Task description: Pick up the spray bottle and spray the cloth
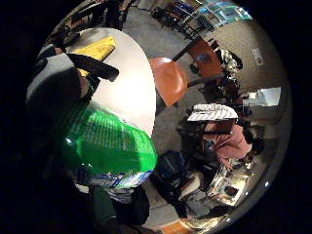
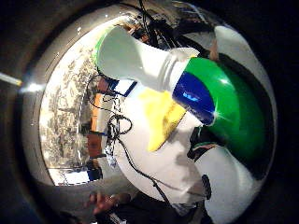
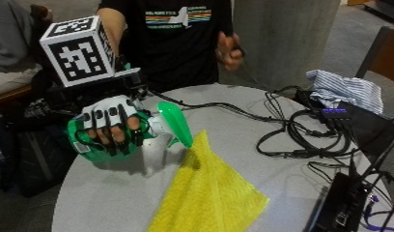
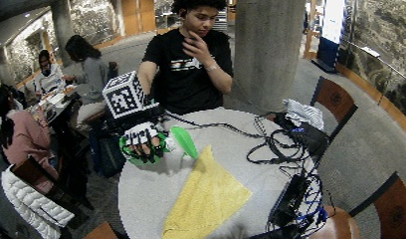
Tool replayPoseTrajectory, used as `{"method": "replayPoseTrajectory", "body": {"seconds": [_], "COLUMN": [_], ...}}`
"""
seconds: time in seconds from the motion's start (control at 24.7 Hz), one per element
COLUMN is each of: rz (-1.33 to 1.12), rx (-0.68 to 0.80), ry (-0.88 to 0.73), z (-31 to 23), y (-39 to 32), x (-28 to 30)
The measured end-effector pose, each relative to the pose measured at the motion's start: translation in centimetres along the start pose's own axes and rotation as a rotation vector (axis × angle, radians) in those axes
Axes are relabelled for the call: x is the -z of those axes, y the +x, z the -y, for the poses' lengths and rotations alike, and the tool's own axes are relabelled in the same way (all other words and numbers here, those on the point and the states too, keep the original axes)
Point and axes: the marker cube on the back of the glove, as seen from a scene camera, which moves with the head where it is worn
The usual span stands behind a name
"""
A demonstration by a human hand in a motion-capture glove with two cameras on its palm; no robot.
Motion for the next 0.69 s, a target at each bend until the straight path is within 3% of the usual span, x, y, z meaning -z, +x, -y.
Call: {"method": "replayPoseTrajectory", "body": {"seconds": [0.41,0.69], "rz": [-0.057,0.175], "rx": [-0.005,0.015], "ry": [-0.030,0.076], "z": [0.4,-0.9], "y": [-0.5,-0.3], "x": [-1.1,-0.5]}}
